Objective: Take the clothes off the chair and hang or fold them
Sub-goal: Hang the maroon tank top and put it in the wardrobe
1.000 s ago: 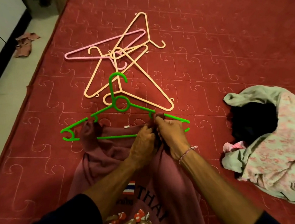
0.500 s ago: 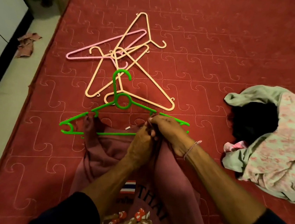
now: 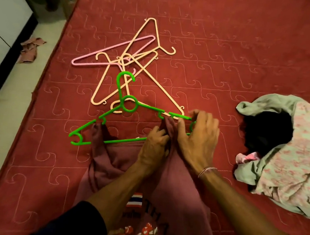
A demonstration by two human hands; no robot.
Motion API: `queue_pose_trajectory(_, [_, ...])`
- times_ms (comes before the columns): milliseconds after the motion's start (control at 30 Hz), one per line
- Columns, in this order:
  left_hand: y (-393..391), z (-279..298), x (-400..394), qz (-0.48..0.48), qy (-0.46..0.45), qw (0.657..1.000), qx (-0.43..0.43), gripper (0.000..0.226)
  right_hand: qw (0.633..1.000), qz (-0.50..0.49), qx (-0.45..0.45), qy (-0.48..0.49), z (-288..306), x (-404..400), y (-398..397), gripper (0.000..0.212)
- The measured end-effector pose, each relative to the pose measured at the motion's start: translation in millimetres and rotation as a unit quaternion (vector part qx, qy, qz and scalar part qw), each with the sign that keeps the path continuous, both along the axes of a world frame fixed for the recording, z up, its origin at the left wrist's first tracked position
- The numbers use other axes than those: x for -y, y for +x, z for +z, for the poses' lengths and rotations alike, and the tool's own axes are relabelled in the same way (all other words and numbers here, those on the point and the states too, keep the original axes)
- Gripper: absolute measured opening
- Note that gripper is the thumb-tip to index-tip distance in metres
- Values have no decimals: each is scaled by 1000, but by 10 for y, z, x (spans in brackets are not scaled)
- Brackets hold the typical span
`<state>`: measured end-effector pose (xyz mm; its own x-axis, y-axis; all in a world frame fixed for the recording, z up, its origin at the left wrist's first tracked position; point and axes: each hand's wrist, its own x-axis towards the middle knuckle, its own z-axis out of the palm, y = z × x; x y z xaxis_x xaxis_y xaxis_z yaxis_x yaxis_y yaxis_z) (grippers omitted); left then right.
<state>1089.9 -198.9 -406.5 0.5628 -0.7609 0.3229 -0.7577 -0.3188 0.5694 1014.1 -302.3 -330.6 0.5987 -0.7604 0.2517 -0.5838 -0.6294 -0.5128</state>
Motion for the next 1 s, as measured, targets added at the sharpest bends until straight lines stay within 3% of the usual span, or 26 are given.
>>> queue_pose_trajectory(67, [17,91,22,-17,0,1000,3,15,997,53,-36,-42,29,155,61,34])
queue_pose_trajectory(200, [76,187,-29,-41,8,998,50,25,966,222,-113,68,-16,468,155,29])
queue_pose_trajectory(400, [125,498,-231,-29,-4,998,61,11,958,212,-3,193,85,452,179,22])
queue_pose_trajectory(467, [207,647,-371,-6,-10,994,106,15,951,209,11,228,148,438,146,21])
queue_pose_trajectory(633, [596,1215,-971,182,-18,956,231,19,931,222,50,284,541,414,-33,19])
queue_pose_trajectory(700, [774,1443,-1232,263,12,939,220,25,931,220,54,286,726,393,-128,19])
queue_pose_trajectory(767, [921,1596,-1430,280,60,939,189,34,933,215,57,283,866,401,-211,20])
queue_pose_trajectory(900, [980,1974,-1693,155,55,985,56,38,941,203,62,263,1251,381,-362,29])
queue_pose_trajectory(1000, [908,2335,-1745,115,-10,991,-64,30,943,208,64,251,1619,339,-478,23])
